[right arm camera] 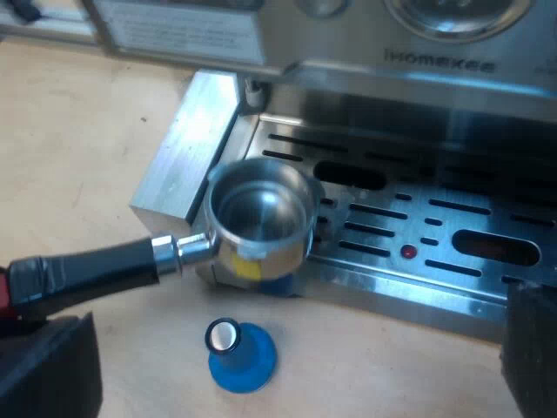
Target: Put the handle in the coffee machine
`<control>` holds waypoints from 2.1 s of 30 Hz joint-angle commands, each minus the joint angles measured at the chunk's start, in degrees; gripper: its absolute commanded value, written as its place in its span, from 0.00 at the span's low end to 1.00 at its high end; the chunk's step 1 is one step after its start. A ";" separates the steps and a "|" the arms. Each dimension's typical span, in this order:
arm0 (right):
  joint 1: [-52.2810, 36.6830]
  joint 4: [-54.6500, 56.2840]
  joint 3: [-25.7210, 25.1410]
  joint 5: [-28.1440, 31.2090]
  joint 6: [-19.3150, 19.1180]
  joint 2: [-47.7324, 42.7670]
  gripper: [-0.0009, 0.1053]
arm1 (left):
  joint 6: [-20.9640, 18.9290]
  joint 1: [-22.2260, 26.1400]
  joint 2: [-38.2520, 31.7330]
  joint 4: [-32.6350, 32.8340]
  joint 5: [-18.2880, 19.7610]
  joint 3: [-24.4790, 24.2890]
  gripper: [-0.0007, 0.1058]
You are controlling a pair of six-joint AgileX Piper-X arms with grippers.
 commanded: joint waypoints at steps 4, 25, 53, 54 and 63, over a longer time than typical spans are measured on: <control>0.40 -3.57 -0.55 3.89 0.03 0.99 0.90 | 4.40 0.06 1.85 -0.53 4.12 -0.82 0.01; 0.81 -18.17 2.43 14.02 -3.50 8.87 0.90 | 11.99 0.06 17.65 -0.68 10.19 -8.00 0.01; 3.46 -50.51 18.82 20.27 -15.81 9.09 0.90 | 11.59 0.06 21.95 -6.60 13.08 -8.00 0.01; 3.46 -51.10 18.82 20.27 -16.40 9.28 0.90 | 11.59 0.06 21.95 -6.60 13.08 -8.00 0.01; 3.46 -56.11 18.82 25.79 -16.28 12.68 0.90 | 11.59 0.06 21.94 -6.60 13.24 -8.00 0.01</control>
